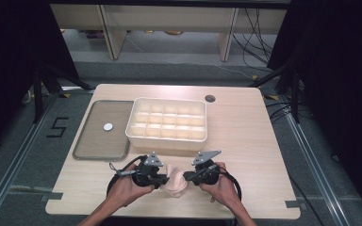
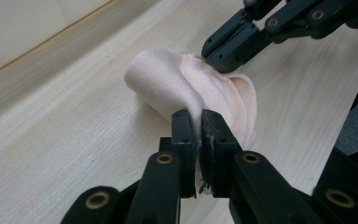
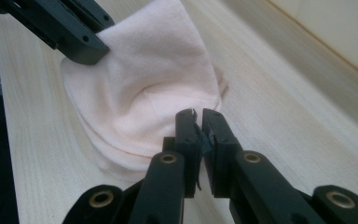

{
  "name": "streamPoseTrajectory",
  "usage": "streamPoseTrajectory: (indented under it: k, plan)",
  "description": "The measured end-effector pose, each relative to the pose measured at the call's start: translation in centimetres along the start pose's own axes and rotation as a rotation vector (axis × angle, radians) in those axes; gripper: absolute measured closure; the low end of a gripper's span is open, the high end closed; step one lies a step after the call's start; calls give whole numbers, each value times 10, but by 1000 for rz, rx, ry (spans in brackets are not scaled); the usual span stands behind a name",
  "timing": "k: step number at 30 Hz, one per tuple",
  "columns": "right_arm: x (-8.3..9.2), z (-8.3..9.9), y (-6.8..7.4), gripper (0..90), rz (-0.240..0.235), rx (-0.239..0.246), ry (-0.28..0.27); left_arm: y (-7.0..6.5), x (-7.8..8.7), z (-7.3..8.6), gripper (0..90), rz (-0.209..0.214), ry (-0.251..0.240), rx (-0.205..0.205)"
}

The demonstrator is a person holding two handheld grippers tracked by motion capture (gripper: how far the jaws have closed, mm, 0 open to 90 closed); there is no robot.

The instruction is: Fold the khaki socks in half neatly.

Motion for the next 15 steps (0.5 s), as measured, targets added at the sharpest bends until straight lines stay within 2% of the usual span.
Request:
streamPoseTrajectory:
  k: [1,3,4,5,6,7,8,9,10,12,13,14,15]
  plan:
    - [-3,1,-1,857,7,5,6,-1,-1,-1,835,-3,-3,3]
    - [-4,1,1,858,0,-2,10,-4,-2,-2,835,-2,-5,-16]
    - [-5,0,-1,858,4,19,3,-6,-2,-2,834,-6,0,-10]
    - [-5,1,0,858,6,6,6,-8,-4,-4,834,-2,-6,-29]
    - [-5,1,0,858,4,-5,5,-11,-5,-5,834,-3,-7,-24]
    - [-5,1,0,858,3,-9,6,-13,-6,-6,833,0,0,-40]
    - [-6,-1,1,858,-1,-13,-9,-15,-9,-7,833,1,2,-37]
    - [-6,0,2,858,-8,-28,-5,-15,-9,-6,832,4,29,-71]
    - [-6,0,2,859,-9,-27,-6,-19,-12,-9,832,7,1,-42]
    - [-5,1,2,858,-9,-26,9,-21,-15,-12,831,9,-2,-48]
    - [-5,1,-1,858,-1,-10,8,-22,-16,-11,831,11,10,-62]
    - [-6,1,-1,858,1,-13,3,-20,-15,-9,831,11,45,-109]
    - [-6,1,-1,858,-1,-14,3,-22,-18,-10,831,13,43,-99]
Point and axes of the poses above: each handheld gripper's, and its own axes: x roughly backward along the jaws, z roughly out of its underside, y roughly to its left, the point moved 10 cm from there along -x, roughly forward along the jaws, and after that the axes turned 6 degrees about y, right-handed, at the moved point
